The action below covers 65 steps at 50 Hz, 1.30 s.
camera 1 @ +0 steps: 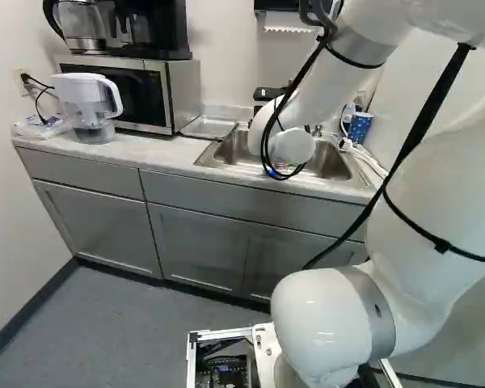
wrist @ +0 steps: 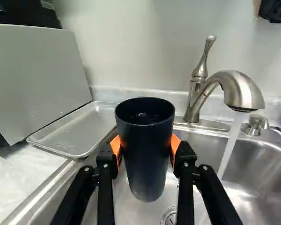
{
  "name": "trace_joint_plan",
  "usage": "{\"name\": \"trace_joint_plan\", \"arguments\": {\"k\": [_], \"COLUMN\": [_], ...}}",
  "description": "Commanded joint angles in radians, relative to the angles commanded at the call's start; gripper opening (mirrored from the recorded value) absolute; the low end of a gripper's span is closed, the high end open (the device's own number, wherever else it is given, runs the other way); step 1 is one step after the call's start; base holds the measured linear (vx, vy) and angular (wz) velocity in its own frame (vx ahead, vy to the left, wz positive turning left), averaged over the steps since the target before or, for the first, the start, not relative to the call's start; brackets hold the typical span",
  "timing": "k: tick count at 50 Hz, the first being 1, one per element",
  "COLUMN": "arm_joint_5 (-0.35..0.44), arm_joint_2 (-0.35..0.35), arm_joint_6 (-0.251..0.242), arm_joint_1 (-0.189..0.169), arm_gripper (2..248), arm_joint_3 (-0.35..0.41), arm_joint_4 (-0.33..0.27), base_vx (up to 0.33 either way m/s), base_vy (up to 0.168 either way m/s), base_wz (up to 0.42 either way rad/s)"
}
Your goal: Rinse the cup and place it in the tray
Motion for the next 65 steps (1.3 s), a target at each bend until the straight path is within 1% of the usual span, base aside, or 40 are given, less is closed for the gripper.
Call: {"name": "trace_joint_plan", "arguments": {"k": [23,38,44,47,51,65], "arm_joint_5": [-0.010,-0.048,-0.054,-0.054,-0.054,-0.054], "arm_joint_2": [0.020,0.017,0.019,0.023,0.029,0.038], "arm_joint_6": [0.000,0.000,0.002,0.017,0.049,0.190], "arm_joint_1": [0.043,0.073,0.079,0.079,0.079,0.079], "arm_gripper": [121,121,121,121,121,121], "arm_joint_3": [-0.033,-0.070,-0.080,-0.083,-0.086,-0.093], "arm_joint_4": [0.000,0.000,0.000,0.000,0.000,0.000], "base_vx": [0.000,0.000,0.000,0.000,0.000,0.000], "base_vy": [0.000,0.000,0.000,0.000,0.000,0.000], "base_wz": [0.000,0.000,0.000,0.000,0.000,0.000]}}
